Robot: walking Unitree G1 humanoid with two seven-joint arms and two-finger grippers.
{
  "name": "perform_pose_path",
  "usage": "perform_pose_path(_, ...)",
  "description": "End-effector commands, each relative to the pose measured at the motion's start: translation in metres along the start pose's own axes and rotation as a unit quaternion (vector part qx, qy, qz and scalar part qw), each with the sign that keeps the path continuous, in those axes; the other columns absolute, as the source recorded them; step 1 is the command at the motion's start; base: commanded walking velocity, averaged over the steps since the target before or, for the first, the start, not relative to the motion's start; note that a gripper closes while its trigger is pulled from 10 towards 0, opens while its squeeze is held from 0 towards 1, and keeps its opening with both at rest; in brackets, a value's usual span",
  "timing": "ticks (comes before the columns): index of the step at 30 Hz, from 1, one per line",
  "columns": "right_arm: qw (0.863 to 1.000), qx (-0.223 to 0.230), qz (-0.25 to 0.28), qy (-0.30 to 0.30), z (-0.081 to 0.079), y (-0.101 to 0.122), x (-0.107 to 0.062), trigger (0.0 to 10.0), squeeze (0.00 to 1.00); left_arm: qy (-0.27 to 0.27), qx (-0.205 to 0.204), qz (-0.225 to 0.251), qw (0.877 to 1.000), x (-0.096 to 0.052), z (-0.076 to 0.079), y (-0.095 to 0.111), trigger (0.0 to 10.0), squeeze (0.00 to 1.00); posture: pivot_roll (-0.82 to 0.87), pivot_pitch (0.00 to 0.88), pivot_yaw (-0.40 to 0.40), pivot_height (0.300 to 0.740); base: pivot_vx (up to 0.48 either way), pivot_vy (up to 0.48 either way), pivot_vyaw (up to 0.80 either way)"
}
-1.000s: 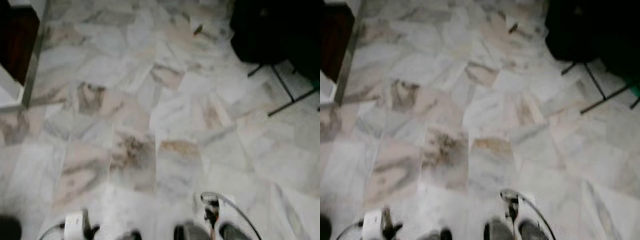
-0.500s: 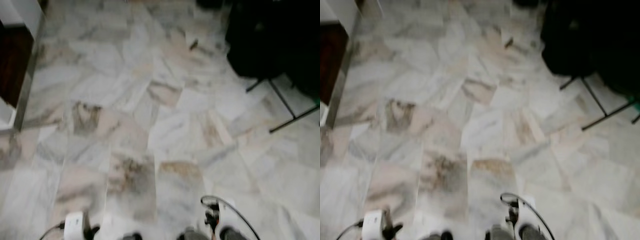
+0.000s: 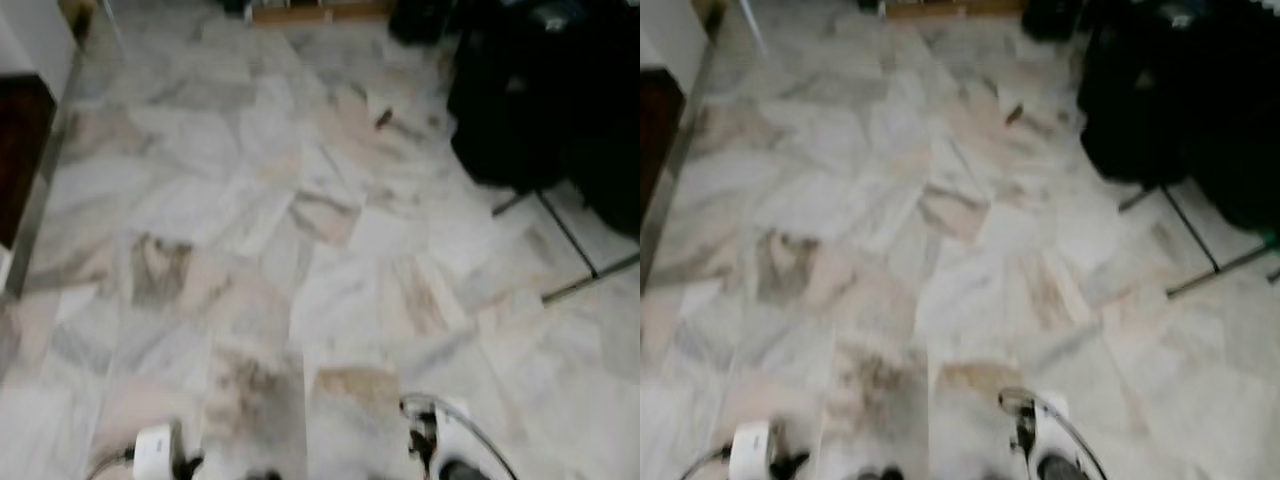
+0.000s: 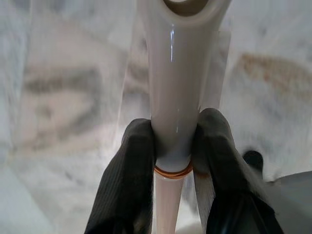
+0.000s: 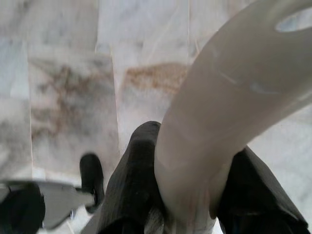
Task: Sweep floor
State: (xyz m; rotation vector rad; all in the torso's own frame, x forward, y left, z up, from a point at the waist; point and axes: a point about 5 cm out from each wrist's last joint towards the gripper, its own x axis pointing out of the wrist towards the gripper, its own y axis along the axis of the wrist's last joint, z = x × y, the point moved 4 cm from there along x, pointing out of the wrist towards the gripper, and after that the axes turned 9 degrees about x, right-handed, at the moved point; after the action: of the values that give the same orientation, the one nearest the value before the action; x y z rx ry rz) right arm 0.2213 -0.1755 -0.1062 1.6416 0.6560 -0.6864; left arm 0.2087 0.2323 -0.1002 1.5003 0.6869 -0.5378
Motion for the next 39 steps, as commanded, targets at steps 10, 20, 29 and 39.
perform_pose_path(10,0.998,0.046,0.008,-0.042,0.006,-0.003,-0.001,10.0,0.0,0.001,-0.003,0.033,0.999,0.008,0.003,0.028,10.0,0.0,-0.11,0.0,0.021,0.74,0.379,0.0,0.0)
perform_pose_path(20,0.997,0.057,0.004,-0.056,0.016,-0.008,-0.004,10.0,0.0,-0.002,-0.013,0.026,1.0,0.007,0.013,0.02,10.0,0.0,-0.1,0.0,-0.003,0.74,0.379,0.0,0.0)
perform_pose_path(29,0.997,0.032,0.053,-0.052,0.039,0.036,-0.003,10.0,0.0,-0.006,-0.018,0.002,1.0,0.0,0.02,-0.005,10.0,0.0,-0.1,0.0,-0.029,0.74,0.382,0.0,0.0)
perform_pose_path(39,0.998,0.033,0.038,-0.046,0.038,0.028,-0.003,10.0,0.0,-0.01,-0.005,0.008,1.0,0.001,0.015,0.0,10.0,0.0,-0.1,0.049,-0.029,0.74,0.381,0.0,0.0)
